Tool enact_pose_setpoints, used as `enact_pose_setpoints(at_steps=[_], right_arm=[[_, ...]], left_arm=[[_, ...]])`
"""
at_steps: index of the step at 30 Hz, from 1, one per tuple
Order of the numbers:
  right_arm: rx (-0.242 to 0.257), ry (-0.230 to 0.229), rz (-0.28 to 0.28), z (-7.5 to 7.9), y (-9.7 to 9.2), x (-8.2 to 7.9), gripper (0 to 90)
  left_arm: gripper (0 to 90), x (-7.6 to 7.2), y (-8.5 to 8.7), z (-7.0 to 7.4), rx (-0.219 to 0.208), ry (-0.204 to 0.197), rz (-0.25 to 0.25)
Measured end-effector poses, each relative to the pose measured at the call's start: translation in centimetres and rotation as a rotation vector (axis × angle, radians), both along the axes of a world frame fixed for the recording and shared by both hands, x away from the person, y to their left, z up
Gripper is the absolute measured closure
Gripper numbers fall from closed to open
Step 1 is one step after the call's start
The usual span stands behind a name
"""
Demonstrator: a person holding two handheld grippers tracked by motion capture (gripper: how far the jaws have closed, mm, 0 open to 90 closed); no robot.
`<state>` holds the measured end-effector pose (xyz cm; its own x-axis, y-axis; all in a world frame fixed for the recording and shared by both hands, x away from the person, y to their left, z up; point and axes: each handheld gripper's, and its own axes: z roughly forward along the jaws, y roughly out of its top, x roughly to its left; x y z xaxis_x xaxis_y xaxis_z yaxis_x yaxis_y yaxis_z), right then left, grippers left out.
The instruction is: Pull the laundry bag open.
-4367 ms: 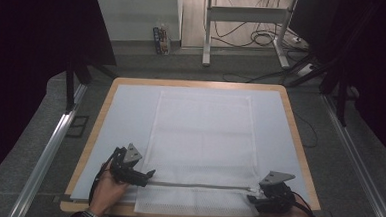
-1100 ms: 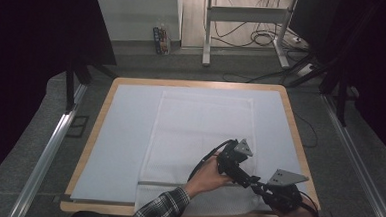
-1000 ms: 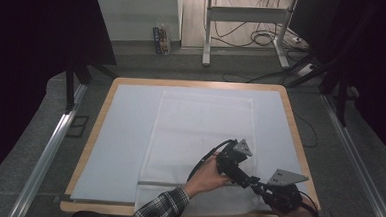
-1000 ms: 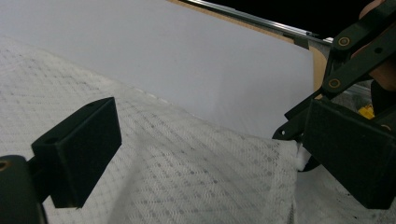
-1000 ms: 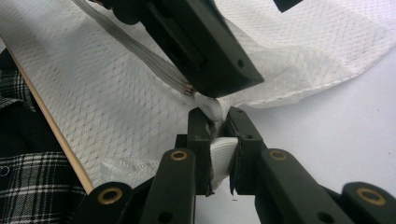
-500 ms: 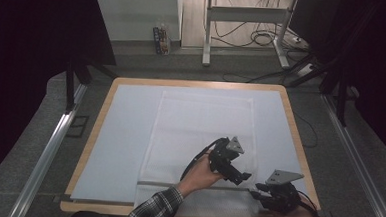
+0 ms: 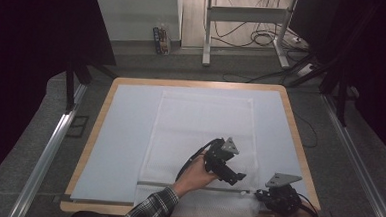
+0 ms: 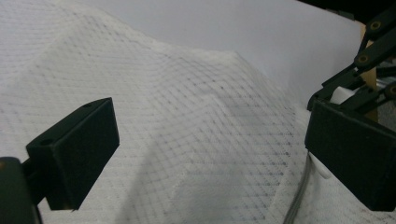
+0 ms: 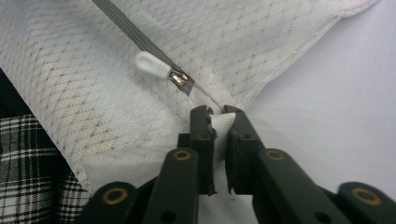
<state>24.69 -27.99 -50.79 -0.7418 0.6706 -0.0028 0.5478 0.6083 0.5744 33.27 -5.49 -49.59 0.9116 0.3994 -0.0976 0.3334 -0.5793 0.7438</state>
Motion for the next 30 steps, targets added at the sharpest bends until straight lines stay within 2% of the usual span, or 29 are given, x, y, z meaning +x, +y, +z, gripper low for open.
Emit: enact_pose_setpoints(at_steps=[1, 3, 4, 5, 6, 8, 9, 11, 12, 14, 15, 17, 18, 21, 22, 30], right_arm=[[0.001, -0.010, 0.008, 0.1, 0.0, 0.0, 84.0], [0.017, -0.031, 0.011, 0.3, -0.1, -0.1, 84.2], [0.035, -0.047, 0.008, 0.6, -0.2, -0.2, 84.5], [0.035, -0.047, 0.008, 0.6, -0.2, -0.2, 84.5], [0.076, -0.089, 0.003, 1.3, -0.6, -0.3, 84.8], [0.094, -0.109, 0.010, 1.7, -0.7, -0.5, 84.9], [0.095, -0.118, 0.010, 1.8, -0.7, -0.5, 84.9], [0.091, -0.130, 0.014, 1.9, -0.6, -0.6, 84.9], [0.091, -0.130, 0.014, 1.9, -0.6, -0.6, 84.9], [0.087, -0.147, 0.017, 2.0, -0.5, -0.7, 84.9], [0.094, -0.155, 0.014, 2.1, -0.5, -0.8, 84.9], [0.100, -0.158, 0.014, 2.2, -0.5, -0.8, 84.9], [0.100, -0.159, 0.013, 2.3, -0.5, -0.8, 84.9], [0.097, -0.162, 0.015, 2.3, -0.5, -0.8, 84.9], [0.097, -0.166, 0.015, 2.3, -0.4, -0.9, 84.9], [0.098, -0.174, 0.018, 2.5, -0.3, -0.9, 84.8]], left_arm=[[3.0, -0.1, 0.0, 0.0, 0.017, -0.007, -0.011], [2.9, -0.3, -0.1, -0.1, 0.020, -0.008, -0.014], [2.5, -0.7, -0.1, -0.3, 0.035, -0.005, -0.035], [1.7, -0.7, -0.1, -0.3, 0.035, -0.005, -0.035], [2.2, -1.1, 0.2, -0.3, 0.033, 0.005, -0.052], [3.6, -1.5, 0.8, -0.2, 0.023, 0.017, -0.067], [4.8, -1.8, 1.1, 0.0, 0.017, 0.006, -0.074], [12.0, -2.0, 1.3, 0.1, 0.013, 0.003, -0.081], [12.0, -2.3, 1.7, 0.2, 0.003, 0.011, -0.109], [20.2, -2.9, 2.0, 0.4, 0.004, 0.023, -0.141], [29.1, -3.4, 2.0, 0.3, -0.003, 0.034, -0.170], [35.4, -3.7, 1.8, 0.2, -0.001, 0.047, -0.197], [42.5, -3.8, 1.7, 0.2, 0.001, 0.055, -0.211], [51.9, -3.9, 1.3, 0.1, 0.013, 0.064, -0.220], [54.1, -3.9, 1.0, 0.0, 0.019, 0.083, -0.245], [64.6, -3.9, 0.0, -0.2, 0.036, 0.120, -0.257]])
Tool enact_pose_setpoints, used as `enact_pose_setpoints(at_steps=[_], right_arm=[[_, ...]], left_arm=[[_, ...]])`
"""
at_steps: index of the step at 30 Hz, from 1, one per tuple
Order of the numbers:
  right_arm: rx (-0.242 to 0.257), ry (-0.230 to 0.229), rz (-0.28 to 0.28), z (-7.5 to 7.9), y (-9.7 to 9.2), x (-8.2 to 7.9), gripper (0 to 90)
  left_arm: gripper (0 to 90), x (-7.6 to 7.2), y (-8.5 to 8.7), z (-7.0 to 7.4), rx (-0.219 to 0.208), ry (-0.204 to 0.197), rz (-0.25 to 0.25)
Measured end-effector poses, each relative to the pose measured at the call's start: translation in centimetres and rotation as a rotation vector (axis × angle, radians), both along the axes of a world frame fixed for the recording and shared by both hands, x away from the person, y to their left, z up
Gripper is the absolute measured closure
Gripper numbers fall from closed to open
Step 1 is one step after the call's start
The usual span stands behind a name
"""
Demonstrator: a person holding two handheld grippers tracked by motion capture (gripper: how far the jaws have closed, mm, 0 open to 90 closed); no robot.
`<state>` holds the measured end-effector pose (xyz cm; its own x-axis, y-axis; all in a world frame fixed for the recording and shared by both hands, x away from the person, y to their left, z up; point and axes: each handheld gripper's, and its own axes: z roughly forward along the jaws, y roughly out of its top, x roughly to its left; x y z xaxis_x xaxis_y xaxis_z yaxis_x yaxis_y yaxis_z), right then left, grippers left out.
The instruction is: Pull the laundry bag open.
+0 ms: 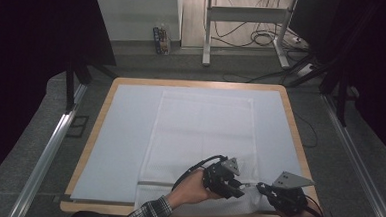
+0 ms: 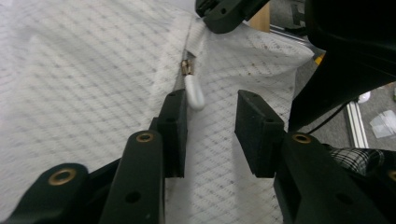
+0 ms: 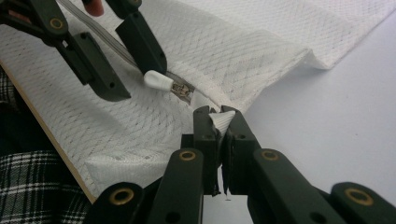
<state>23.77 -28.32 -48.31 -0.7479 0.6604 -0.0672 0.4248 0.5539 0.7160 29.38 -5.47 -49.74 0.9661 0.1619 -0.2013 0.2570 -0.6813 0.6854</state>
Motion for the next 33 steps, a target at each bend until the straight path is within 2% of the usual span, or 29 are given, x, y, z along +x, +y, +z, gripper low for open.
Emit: enact_pose_setpoints(at_steps=[5, 9, 16, 18, 24, 25, 27, 28, 30, 31, 32, 33], right_arm=[[0.003, -0.007, 0.003, 0.1, 0.1, 0.0, 84.9], [0.007, -0.012, 0.006, 0.3, 0.2, -0.1, 84.9], [0.011, -0.016, 0.005, 0.3, 0.1, -0.2, 84.9], [0.017, -0.014, 0.006, 0.3, 0.0, -0.1, 84.9], [0.026, 0.003, 0.003, 0.3, -0.1, 0.0, 83.0], [0.027, 0.006, 0.000, 0.2, -0.1, 0.1, 81.7], [0.040, 0.021, -0.004, 0.1, -0.2, 0.2, 73.8], [0.050, 0.037, -0.007, 0.0, -0.2, 0.4, 67.9], [0.055, 0.068, -0.013, -0.2, -0.2, 0.6, 57.8], [0.055, 0.068, -0.013, -0.2, -0.2, 0.6, 57.8], [0.064, 0.087, -0.010, -0.4, -0.1, 1.0, 49.0], [0.071, 0.103, -0.004, -0.6, 0.0, 1.1, 46.3]], left_arm=[[68.0, 0.0, -0.4, -0.2, -0.007, 0.025, 0.019], [69.9, 0.3, -1.0, -0.3, 0.038, 0.000, 0.031], [85.9, 0.6, -1.2, -0.4, 0.058, 0.009, 0.070], [86.7, 0.8, -1.0, -0.5, 0.039, 0.040, 0.072], [87.2, 0.8, -0.7, -0.3, 0.021, 0.041, 0.067], [87.2, 0.8, -0.7, -0.3, 0.021, 0.041, 0.067], [87.3, 0.7, -0.4, -0.2, -0.005, 0.043, 0.063], [87.3, 0.6, -0.4, -0.1, -0.014, 0.049, 0.065], [87.3, 0.6, -0.2, 0.1, -0.021, 0.035, 0.046], [87.3, 0.6, -0.2, 0.1, -0.021, 0.035, 0.046], [87.3, 0.6, 0.0, 0.1, -0.028, 0.032, 0.028], [87.3, 0.6, 0.0, 0.1, -0.028, 0.032, 0.028]])
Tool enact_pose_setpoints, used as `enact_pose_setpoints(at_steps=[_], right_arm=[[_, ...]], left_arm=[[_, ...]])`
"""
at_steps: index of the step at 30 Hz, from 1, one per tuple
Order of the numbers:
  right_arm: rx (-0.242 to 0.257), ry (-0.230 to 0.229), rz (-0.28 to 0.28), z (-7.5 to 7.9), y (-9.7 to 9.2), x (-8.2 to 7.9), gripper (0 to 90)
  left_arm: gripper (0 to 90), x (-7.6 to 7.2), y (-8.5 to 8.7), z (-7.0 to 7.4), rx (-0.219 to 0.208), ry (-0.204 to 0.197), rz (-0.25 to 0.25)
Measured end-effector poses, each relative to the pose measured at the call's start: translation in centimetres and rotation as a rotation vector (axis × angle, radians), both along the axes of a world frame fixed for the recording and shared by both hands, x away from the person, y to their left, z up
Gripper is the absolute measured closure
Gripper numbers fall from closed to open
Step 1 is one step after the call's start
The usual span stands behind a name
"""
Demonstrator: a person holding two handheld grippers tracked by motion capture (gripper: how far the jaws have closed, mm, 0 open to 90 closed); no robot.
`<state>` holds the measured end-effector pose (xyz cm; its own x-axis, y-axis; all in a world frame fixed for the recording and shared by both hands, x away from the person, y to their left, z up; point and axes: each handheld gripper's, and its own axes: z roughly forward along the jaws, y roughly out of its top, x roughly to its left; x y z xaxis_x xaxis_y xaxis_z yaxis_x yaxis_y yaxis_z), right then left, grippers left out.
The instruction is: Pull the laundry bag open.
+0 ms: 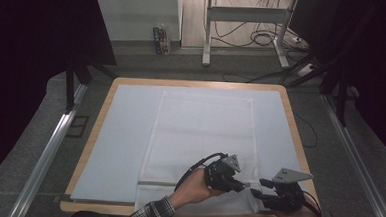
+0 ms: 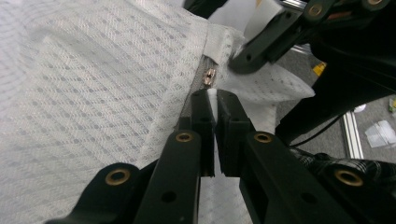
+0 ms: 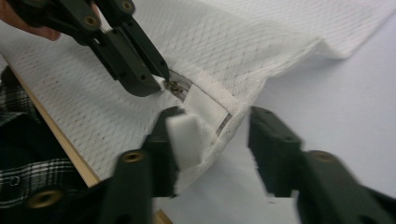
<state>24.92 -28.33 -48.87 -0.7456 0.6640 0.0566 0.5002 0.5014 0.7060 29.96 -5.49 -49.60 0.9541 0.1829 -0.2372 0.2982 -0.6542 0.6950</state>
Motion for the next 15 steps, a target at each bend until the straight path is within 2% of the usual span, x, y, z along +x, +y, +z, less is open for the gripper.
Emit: enact_pose_setpoints(at_steps=[2, 4, 5, 7, 8, 9, 10, 12, 15], right_arm=[[0.009, 0.022, 0.010, -0.1, 0.1, 0.3, 43.0], [0.031, 0.042, 0.027, -0.2, 0.0, 0.7, 44.6], [0.052, 0.056, 0.039, -0.2, -0.1, 0.9, 48.5], [0.094, 0.088, 0.060, -0.1, -0.2, 1.2, 58.4], [0.101, 0.085, 0.067, 0.0, -0.2, 1.3, 62.0], [0.102, 0.086, 0.068, 0.1, -0.2, 1.3, 68.3], [0.102, 0.086, 0.068, 0.1, -0.2, 1.3, 68.3], [0.112, 0.080, 0.082, 0.2, -0.1, 1.3, 79.0], [0.099, 0.071, 0.081, 0.3, 0.1, 1.1, 81.5]], left_arm=[[87.3, 0.0, 0.2, 0.0, -0.006, -0.002, -0.013], [87.2, 0.0, 0.4, 0.0, -0.010, 0.001, -0.023], [87.3, 0.1, 0.6, -0.1, -0.022, 0.014, -0.031], [87.2, 0.2, 0.6, -0.2, -0.020, 0.018, -0.035], [87.2, 0.2, 0.5, -0.3, -0.014, 0.016, -0.041], [87.1, 0.2, 0.4, -0.3, -0.006, 0.014, -0.041], [87.0, 0.2, 0.4, -0.3, -0.006, 0.014, -0.041], [86.7, 0.2, 0.2, -0.5, 0.011, 0.016, -0.037], [85.8, 0.2, 0.1, -0.8, 0.016, 0.028, -0.023]])
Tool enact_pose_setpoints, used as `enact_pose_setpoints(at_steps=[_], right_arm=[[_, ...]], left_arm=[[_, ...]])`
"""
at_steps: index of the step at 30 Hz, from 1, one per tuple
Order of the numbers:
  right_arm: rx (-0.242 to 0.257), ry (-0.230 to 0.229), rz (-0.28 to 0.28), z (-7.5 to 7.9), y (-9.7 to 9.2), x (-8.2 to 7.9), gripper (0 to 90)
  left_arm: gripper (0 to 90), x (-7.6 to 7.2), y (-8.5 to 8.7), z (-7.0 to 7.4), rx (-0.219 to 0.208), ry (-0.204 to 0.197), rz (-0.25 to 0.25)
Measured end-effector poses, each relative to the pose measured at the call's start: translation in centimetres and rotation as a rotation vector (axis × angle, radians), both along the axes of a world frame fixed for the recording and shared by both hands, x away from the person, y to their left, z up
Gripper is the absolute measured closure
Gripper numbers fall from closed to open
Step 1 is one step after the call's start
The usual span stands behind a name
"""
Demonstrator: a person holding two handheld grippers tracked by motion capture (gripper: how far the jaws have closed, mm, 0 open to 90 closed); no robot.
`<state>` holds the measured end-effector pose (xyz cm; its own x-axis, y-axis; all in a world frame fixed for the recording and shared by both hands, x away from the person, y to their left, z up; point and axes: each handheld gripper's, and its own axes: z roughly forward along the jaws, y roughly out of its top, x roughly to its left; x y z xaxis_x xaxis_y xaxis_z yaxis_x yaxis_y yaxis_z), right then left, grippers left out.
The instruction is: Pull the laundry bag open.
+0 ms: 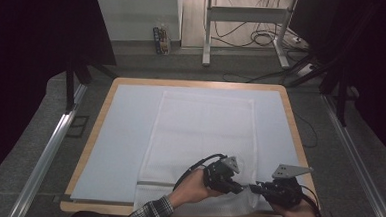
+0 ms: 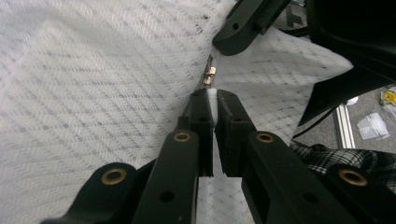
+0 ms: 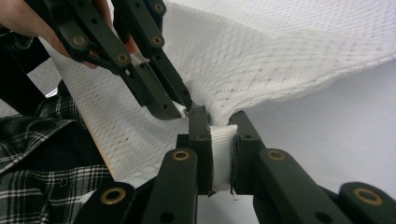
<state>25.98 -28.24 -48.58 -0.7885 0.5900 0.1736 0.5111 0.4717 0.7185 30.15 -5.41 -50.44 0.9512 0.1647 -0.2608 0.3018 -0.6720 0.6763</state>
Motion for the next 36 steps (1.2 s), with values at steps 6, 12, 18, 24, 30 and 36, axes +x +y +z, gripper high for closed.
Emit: enact_pose_setpoints(at_steps=[6, 12, 18, 24, 30, 36], right_arm=[[0.027, -0.006, -0.017, 0.25, -0.16, 0.00, 81.8], [0.021, -0.010, -0.014, 0.26, 0.01, -0.09, 81.8], [0.026, -0.012, -0.015, 0.33, 0.01, -0.13, 81.8], [0.016, -0.014, -0.032, 0.31, -0.11, -0.13, 81.6], [0.023, 0.013, -0.041, 0.20, -0.29, 0.10, 81.5], [-0.007, 0.007, -0.052, 0.22, -0.13, -0.05, 82.3]], left_arm=[[83.6, -0.23, -0.38, -0.53, 0.007, -0.007, 0.005], [82.6, -0.09, -0.57, -0.57, -0.007, 0.014, 0.032], [83.7, 0.02, -0.68, -0.49, -0.008, 0.028, 0.056], [87.2, -0.06, -0.62, -0.47, -0.001, 0.020, 0.060], [87.4, -0.10, -0.55, -0.28, 0.008, 0.021, 0.047], [87.8, -0.48, -0.40, 0.01, 0.023, -0.017, 0.047]])
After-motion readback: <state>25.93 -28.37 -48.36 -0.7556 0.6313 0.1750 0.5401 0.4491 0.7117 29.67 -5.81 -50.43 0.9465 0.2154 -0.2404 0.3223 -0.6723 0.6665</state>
